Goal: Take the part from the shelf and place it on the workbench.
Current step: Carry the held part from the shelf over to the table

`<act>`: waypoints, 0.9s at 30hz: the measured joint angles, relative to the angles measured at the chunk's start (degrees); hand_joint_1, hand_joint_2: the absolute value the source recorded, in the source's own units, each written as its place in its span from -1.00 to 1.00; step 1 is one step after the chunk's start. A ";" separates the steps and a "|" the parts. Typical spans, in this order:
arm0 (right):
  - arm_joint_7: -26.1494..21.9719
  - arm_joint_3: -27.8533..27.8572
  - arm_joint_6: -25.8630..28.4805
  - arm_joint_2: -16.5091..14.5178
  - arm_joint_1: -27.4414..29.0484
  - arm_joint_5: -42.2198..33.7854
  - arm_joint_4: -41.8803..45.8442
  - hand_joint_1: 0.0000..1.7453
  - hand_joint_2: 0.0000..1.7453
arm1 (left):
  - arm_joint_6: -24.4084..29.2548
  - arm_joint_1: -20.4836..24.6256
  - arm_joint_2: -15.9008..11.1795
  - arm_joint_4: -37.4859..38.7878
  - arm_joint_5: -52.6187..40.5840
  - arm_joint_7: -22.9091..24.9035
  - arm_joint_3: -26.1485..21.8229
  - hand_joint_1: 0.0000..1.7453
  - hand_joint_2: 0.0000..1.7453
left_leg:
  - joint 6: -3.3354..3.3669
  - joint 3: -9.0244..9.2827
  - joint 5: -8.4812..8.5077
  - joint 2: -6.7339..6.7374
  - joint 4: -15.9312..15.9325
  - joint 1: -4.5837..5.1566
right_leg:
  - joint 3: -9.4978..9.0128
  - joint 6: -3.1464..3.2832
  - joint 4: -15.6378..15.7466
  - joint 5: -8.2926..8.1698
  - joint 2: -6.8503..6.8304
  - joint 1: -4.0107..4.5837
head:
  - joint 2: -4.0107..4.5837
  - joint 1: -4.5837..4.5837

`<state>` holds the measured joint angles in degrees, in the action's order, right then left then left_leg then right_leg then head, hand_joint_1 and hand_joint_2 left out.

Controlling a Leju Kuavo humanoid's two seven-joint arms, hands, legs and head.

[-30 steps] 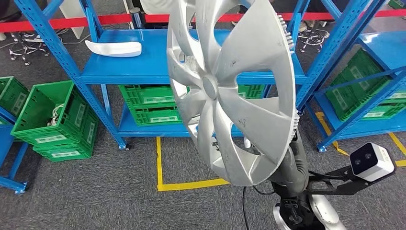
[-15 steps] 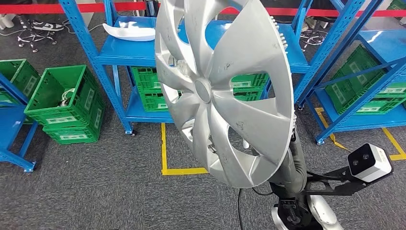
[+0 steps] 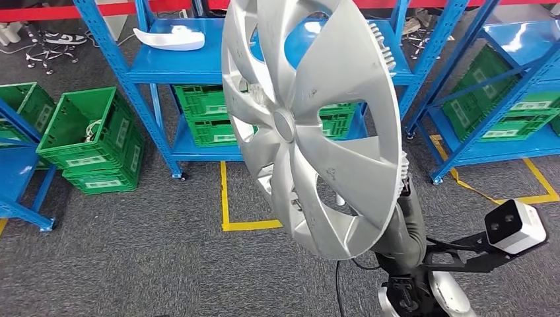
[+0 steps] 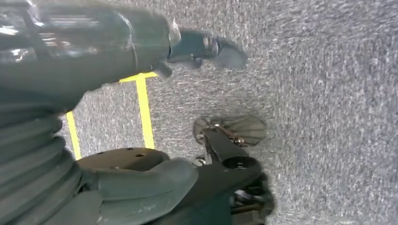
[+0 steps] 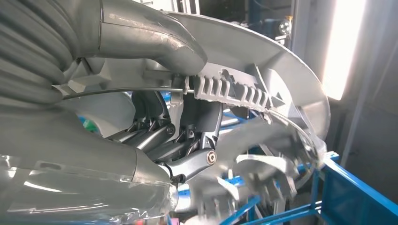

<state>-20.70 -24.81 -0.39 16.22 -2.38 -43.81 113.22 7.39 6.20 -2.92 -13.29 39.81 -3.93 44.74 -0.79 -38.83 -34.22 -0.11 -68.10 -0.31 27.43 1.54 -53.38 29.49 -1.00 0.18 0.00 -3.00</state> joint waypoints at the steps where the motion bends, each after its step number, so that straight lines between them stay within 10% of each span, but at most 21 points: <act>1: 0.01 -0.01 0.08 0.00 0.05 0.14 -0.01 1.00 1.00 | 0.00 -0.03 0.02 0.00 0.04 0.05 0.00 -1.00 1.00 | -0.23 -1.12 -1.20 -0.03 -3.15 -0.09 | 0.38 0.01 -0.31 -0.06 -0.25 0.04 | 0.00 0.35; 4: 0.16 -0.02 0.48 -0.01 0.15 0.71 0.00 1.00 1.00 | 0.00 -0.08 0.04 0.00 0.20 0.20 0.01 -1.00 1.00 | -0.63 0.85 1.14 0.77 -1.70 -0.19 | 1.36 -0.23 -1.67 0.19 -1.33 0.02 | 0.00 0.93; 8: 0.37 0.00 0.72 -0.02 0.18 1.17 0.31 1.00 1.00 | 0.00 0.07 0.07 0.00 0.34 0.20 0.02 -1.00 1.00 | 0.52 6.37 3.79 6.28 8.62 0.68 | 2.16 -1.22 -3.57 1.15 -3.17 0.46 | 0.00 1.39; 11: 0.44 0.03 0.74 0.01 0.18 1.22 0.54 1.00 1.00 | 0.00 0.08 0.11 0.02 0.41 0.19 0.02 -1.00 1.00 | 1.78 5.88 4.05 4.39 9.05 0.60 | 2.31 -1.75 -4.21 1.78 -4.48 0.54 | 0.00 1.23; 17: 0.49 0.04 0.75 0.20 0.33 1.63 0.83 1.00 1.00 | -0.02 0.10 0.27 0.02 0.47 0.15 0.02 -1.00 1.00 | 3.12 5.17 5.04 -0.77 9.24 0.18 | 8.89 -3.14 -19.94 9.77 0.65 -0.47 | 0.00 -0.61; 22: 0.52 0.02 0.76 0.31 0.35 1.96 1.13 1.00 1.00 | -0.03 0.05 0.30 0.04 0.48 0.14 0.02 -1.00 1.00 | 2.51 5.10 5.52 -4.41 9.18 0.16 | 3.87 -1.94 -7.33 1.01 4.02 -0.57 | 0.00 -1.39; 25: 0.56 -0.01 0.77 0.44 0.25 2.26 1.45 1.00 1.00 | -0.04 -0.03 0.34 0.06 0.49 0.15 0.03 -1.00 1.00 | 1.32 4.27 6.25 -5.89 9.42 -0.17 | 3.06 -1.35 -4.68 0.25 4.48 -0.35 | 0.00 -1.57; 27: 0.64 -0.03 0.78 0.46 0.18 2.39 1.57 1.00 1.00 | -0.04 -0.14 0.29 0.09 0.49 0.15 0.04 -1.00 1.00 | 0.69 3.66 5.83 -3.67 9.09 -0.06 | 2.48 -0.90 -2.97 -0.02 3.17 -0.46 | 0.00 -1.50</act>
<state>-20.05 -24.84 0.39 16.68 -2.20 -41.42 114.79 7.34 6.06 -2.63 -13.20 40.30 -3.78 44.78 -0.09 -35.17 -28.39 -3.78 -59.01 -0.37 29.92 0.64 -56.35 29.47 2.18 -0.29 0.00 -4.50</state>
